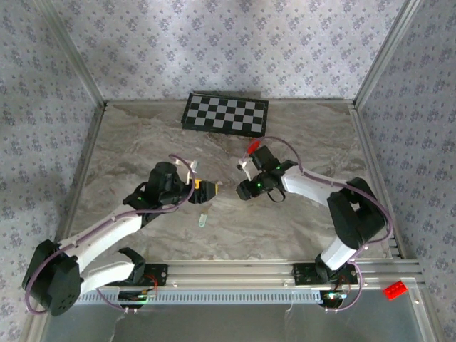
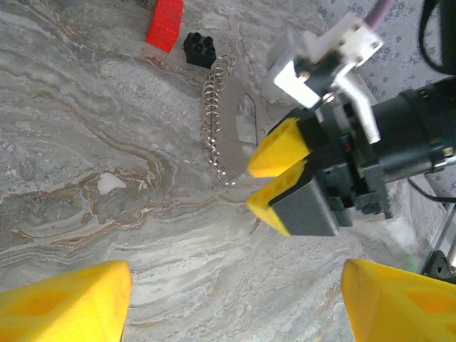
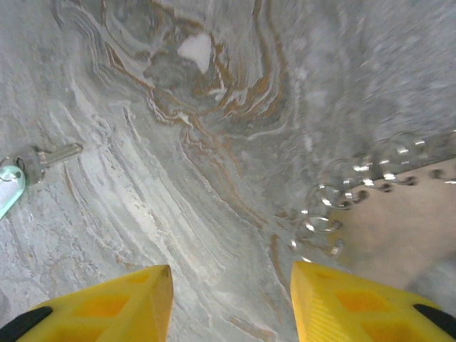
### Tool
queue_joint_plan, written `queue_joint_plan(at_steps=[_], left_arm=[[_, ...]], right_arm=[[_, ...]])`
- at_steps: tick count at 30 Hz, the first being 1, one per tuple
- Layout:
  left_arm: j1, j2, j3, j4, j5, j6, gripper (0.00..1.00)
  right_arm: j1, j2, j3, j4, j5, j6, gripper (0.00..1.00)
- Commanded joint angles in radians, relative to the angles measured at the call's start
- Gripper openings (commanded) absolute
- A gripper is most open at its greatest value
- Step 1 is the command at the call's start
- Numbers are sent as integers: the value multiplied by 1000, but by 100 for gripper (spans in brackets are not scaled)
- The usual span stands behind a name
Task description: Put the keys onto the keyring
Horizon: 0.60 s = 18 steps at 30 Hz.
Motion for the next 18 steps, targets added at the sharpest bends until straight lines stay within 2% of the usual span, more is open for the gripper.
queue_joint_plan(at_steps=[1, 6, 12, 18], left_arm=[[3, -50, -11, -18, -13, 22, 77], [4, -63, -20, 3, 4, 9, 77], [12, -46, -1, -24, 22, 15, 77], [18, -63, -12, -12, 40, 4, 77]], right_arm=[[8, -67, 9, -81, 85, -53, 51], [53, -70, 25, -149, 203, -135, 52], [139, 5, 52, -197, 362, -286, 48], [161, 107, 91, -189, 429, -364, 44]])
